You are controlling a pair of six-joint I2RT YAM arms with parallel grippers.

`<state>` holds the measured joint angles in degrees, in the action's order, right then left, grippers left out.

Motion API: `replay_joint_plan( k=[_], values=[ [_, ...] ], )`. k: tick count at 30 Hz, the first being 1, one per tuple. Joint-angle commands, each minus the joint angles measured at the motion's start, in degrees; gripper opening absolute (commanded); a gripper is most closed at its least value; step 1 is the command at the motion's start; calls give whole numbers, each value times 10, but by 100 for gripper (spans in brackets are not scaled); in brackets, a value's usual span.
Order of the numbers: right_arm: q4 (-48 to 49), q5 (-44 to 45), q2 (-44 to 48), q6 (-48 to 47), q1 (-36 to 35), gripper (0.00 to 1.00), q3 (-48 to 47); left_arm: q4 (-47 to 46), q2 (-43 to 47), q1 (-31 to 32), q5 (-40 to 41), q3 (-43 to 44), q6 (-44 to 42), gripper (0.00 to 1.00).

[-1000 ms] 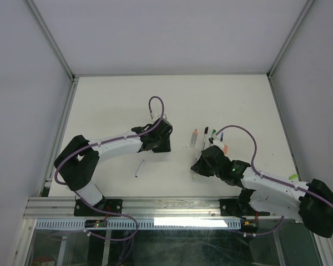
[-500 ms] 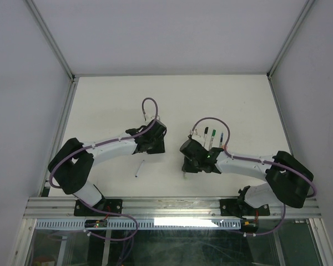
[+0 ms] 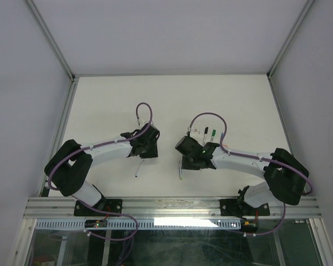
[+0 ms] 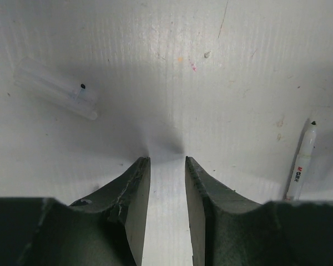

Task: Insert the pens into the pen caps
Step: Place the pen at the center of the board.

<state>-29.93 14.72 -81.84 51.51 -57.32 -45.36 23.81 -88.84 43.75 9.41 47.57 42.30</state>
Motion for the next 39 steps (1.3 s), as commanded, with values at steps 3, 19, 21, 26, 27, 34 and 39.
replay_joint_plan(
  k=[3,19,21,26,27,34,39],
  values=[
    [-52,87,32,49,9,34,-38,-36,29,-5,-24,-11,-26,32],
    [-202,316,181,104,374,75,-51,-21,66,-6,-69,22,-51,33],
    [-196,331,207,84,442,76,-40,-13,66,-6,-68,27,-53,33],
    [-140,331,257,4,614,77,-15,6,87,-5,-70,42,-57,33],
    [-128,325,262,-8,647,77,-12,10,88,-5,-72,45,-57,33],
    [-53,264,242,-102,857,77,26,41,89,-5,-79,70,-60,33],
    [2,180,211,-130,970,77,62,59,87,-5,-78,88,-63,33]
  ],
)
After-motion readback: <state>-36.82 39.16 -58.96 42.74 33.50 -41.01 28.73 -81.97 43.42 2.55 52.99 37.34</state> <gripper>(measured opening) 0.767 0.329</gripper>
